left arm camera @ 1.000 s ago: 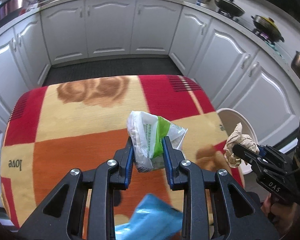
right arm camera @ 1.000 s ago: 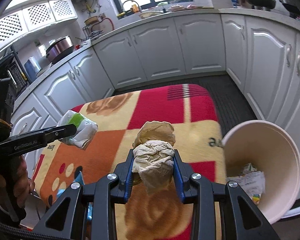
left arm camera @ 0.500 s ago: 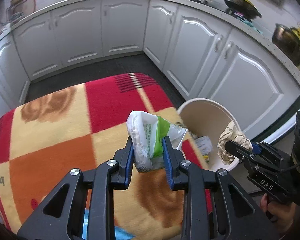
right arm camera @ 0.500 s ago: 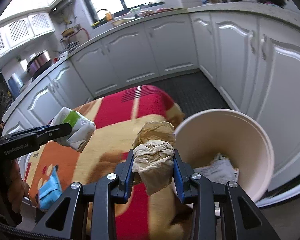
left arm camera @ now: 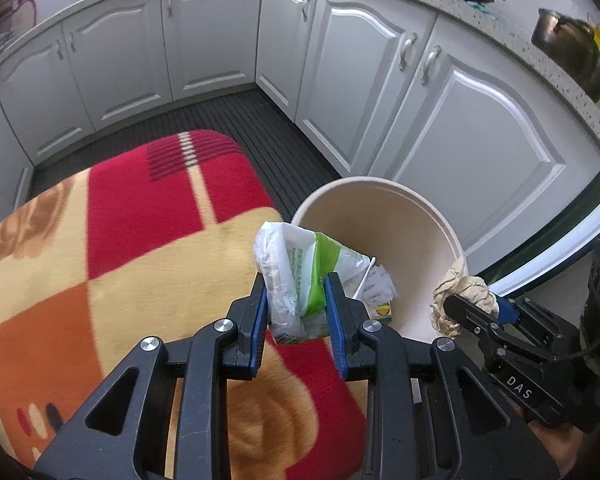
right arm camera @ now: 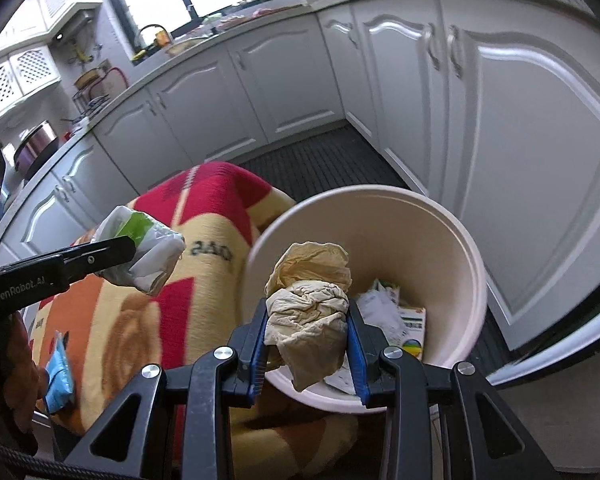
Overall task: Collect trash
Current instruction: 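Carry packet and crumpled paper over the beige bucket and open both tools inside, then move the open left tool back over the table to the blue packet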
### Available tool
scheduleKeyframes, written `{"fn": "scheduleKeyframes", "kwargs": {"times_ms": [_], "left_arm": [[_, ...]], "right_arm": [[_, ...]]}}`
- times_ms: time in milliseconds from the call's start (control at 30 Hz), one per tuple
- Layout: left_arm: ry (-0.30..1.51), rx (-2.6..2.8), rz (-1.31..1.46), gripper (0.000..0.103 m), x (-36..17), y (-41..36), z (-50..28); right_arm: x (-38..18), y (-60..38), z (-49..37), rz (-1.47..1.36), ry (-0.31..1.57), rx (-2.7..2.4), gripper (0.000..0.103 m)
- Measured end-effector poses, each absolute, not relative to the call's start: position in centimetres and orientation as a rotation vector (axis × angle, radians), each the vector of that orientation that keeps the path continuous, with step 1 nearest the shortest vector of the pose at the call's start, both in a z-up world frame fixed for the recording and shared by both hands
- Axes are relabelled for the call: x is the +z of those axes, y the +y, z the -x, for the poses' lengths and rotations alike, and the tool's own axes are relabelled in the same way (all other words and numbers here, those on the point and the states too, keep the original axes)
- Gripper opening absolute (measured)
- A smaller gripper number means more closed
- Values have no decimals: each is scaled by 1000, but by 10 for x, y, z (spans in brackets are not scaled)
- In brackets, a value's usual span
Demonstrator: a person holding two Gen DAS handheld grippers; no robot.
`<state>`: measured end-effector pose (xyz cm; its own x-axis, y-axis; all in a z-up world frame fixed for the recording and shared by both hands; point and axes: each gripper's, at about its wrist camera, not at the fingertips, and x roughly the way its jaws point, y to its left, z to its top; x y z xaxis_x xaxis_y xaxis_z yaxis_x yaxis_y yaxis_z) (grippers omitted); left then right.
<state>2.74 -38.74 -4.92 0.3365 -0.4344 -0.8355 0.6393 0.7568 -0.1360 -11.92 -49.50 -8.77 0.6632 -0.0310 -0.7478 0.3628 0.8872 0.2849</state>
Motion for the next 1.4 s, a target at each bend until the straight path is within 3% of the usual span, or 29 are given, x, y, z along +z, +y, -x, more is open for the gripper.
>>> {"fn": "scheduleKeyframes", "kwargs": {"times_ms": [467,600,667,1000,1400], "left_arm": [[1049,-699,-267,25,-77,-419,-28],[1059,-701,-263,26,-82,-422,-29],[1070,-708,-251,28,-84,-422,-31],[1113,-734,-176,53,-82,-415,-31],[1051,-706,-188,54,-61,-402,-24]], "right_arm": [[-117,-525,122,-497,870,-281,33],[-123,-531,120,-510,878,-297,41],[-123,-531,121,-508,875,-306,50],[-127,-534,128,-539,876,-325,51],[-124,-522,129,-525,883,-312,51]]}}
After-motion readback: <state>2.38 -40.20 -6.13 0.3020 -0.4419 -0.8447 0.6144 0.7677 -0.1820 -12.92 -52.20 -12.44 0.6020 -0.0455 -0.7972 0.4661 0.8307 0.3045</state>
